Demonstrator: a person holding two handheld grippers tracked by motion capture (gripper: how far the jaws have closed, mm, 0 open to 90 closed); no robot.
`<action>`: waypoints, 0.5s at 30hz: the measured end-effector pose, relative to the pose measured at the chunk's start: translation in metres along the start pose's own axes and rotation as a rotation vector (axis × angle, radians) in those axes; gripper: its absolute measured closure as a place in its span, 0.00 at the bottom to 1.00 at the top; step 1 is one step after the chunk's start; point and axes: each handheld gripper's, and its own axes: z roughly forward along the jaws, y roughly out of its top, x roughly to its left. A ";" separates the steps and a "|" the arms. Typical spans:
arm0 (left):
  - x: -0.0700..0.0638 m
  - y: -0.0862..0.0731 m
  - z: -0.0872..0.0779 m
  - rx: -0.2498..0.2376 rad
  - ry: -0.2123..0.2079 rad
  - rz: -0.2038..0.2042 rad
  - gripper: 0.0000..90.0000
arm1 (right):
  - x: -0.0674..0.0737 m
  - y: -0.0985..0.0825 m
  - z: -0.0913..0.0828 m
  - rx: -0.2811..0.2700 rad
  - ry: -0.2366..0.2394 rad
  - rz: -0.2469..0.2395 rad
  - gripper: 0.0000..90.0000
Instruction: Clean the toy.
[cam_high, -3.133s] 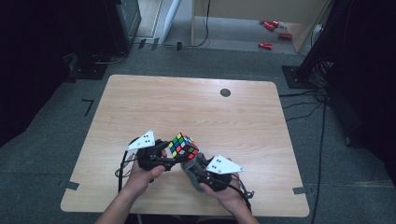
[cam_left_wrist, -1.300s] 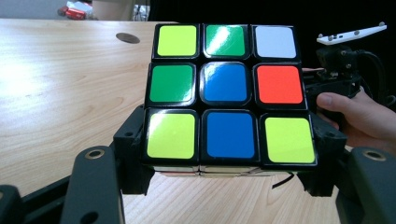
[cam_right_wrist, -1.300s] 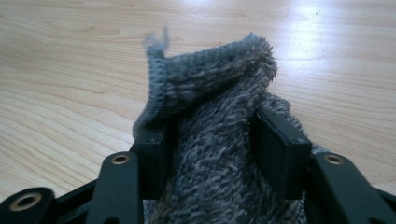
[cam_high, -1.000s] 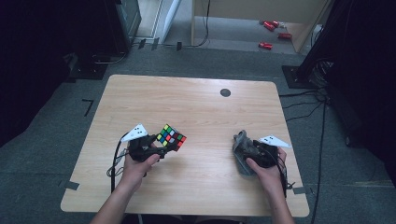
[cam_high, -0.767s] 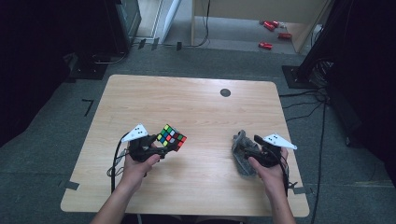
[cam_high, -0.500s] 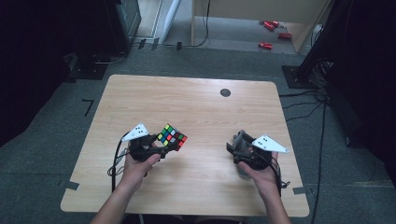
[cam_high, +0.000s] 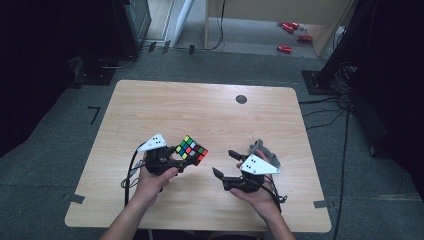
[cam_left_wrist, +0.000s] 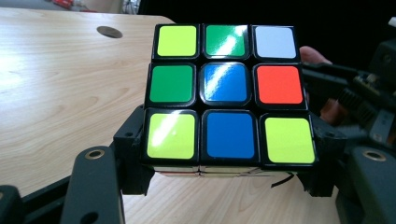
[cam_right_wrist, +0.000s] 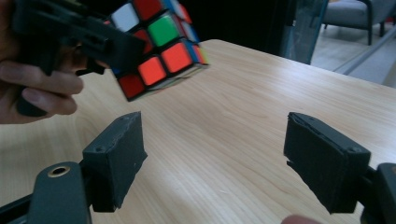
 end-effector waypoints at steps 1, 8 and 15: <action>-0.001 0.000 0.001 0.007 -0.007 -0.002 0.38 | 0.003 -0.001 0.002 -0.004 0.004 -0.013 0.23; -0.008 -0.002 0.008 0.032 -0.047 -0.011 0.38 | 0.018 -0.004 0.012 -0.004 0.004 -0.086 0.21; -0.015 -0.003 0.016 0.066 -0.078 -0.038 0.38 | 0.027 -0.006 0.016 -0.009 0.006 -0.130 0.19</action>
